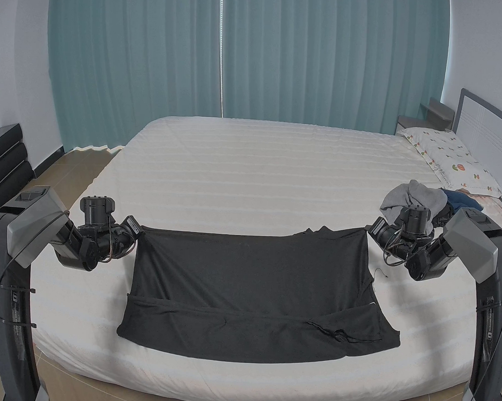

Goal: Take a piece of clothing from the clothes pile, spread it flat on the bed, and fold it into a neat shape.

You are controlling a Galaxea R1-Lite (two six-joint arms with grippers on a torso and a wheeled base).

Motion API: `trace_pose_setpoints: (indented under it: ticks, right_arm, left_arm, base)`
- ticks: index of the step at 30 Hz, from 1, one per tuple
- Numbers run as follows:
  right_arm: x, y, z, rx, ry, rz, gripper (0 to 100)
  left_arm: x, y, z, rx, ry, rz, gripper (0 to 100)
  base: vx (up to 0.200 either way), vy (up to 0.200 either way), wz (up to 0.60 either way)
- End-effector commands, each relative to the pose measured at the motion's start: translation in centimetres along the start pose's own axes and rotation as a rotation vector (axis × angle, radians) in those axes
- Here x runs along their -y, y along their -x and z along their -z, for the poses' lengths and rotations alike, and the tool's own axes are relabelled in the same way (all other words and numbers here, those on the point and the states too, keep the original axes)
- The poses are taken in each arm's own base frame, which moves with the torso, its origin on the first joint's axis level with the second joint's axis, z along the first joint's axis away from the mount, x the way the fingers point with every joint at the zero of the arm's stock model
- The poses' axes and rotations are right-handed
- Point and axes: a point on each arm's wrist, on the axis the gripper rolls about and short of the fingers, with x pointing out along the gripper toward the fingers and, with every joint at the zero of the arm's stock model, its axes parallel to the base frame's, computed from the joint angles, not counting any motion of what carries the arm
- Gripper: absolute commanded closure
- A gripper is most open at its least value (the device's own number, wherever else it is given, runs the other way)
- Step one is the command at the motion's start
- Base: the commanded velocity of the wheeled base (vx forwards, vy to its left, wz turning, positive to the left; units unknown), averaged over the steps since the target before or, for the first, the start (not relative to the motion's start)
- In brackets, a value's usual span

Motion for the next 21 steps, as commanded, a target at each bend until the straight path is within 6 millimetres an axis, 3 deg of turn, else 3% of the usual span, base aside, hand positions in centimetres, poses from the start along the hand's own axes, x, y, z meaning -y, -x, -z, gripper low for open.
trace_pose_setpoints:
  ticks: [1,12,21]
  right_arm:
    - [-0.4,0.5,-0.1,0.006,0.001,-0.011,100]
    - [-0.8,1.5,-0.6,0.041,0.001,-0.041,100]
    - [-0.1,1.9,0.6,0.014,-0.008,-0.026,100]
  left_arm:
    - [0.1,0.2,-0.3,0.008,0.0,0.003,100]
    - [0.2,0.5,-0.1,0.032,-0.015,0.027,100]
    - [-0.1,0.6,0.3,0.041,-0.021,0.039,100]
  base:
    - [0.0,0.0,0.0]
    - [0.0,0.0,0.0]
    - [0.0,0.0,0.0]
